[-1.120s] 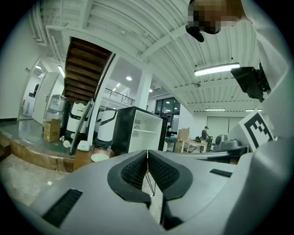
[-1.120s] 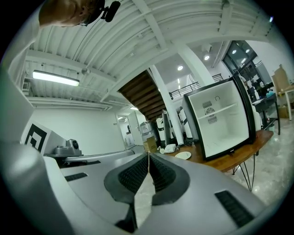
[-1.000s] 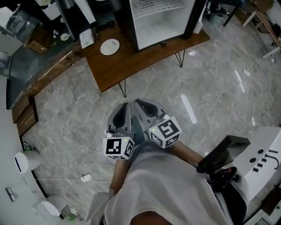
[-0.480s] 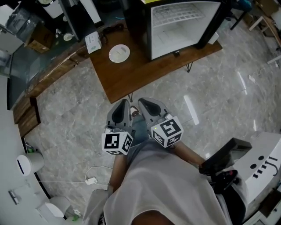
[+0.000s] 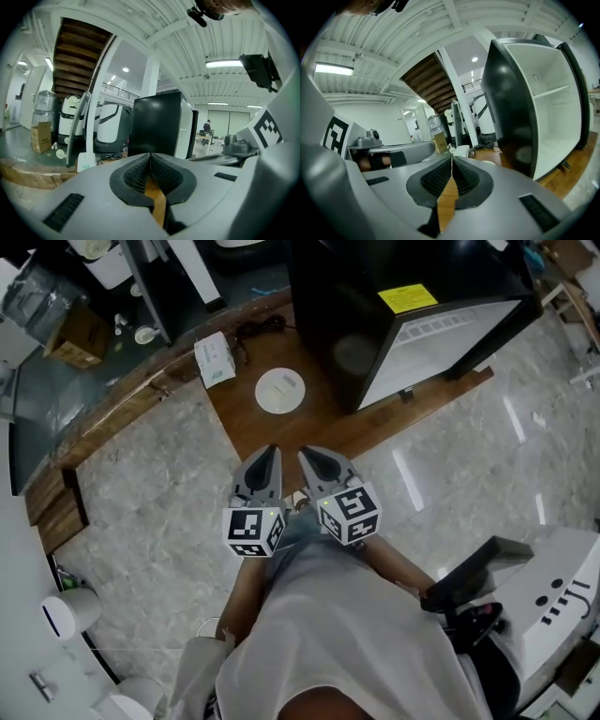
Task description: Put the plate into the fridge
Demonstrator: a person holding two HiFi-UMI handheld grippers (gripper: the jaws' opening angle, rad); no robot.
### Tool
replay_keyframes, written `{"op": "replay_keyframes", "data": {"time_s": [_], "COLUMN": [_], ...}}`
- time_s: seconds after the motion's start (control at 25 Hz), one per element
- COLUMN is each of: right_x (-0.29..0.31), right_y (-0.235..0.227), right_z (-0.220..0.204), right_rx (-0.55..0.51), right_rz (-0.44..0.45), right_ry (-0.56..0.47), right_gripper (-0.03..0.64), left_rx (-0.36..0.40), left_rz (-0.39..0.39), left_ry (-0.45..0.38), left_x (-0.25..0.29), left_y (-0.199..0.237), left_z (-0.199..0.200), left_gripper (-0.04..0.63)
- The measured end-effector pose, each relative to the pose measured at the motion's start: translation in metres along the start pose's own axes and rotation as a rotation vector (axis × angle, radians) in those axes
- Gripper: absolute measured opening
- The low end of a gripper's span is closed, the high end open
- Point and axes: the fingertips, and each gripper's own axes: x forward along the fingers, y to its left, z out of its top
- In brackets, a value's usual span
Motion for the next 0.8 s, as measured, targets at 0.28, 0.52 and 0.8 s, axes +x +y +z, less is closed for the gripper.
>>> {"op": "replay_keyframes", "data": {"time_s": [0.28,0.52,0.8], "right_x": [0.090,0.129,0.168], "right_y": [-0.021,-0.060,-0.104], "right_z": [-0.022,-0.048,-0.060], "right_rx": [-0.039,-0.012,0.031], "right_rz": [-0.093,-0.195,-0.244], "right_ry": [0.134,0.227,0.264], "right_gripper": [0.020,0.020,0.020], "left_rx": [0.058,0.047,0.006], "left_rz": [0.000,-0.058,-0.049], "left_ry": [0.079,0.224,0.401], "left_x": [0.062,0.109,0.168], "left_y": [0.085,0.146,0.195], "left_z": [-0.027,-0.069,-0.130], "left_gripper": [0.023,0.023,0.025]}}
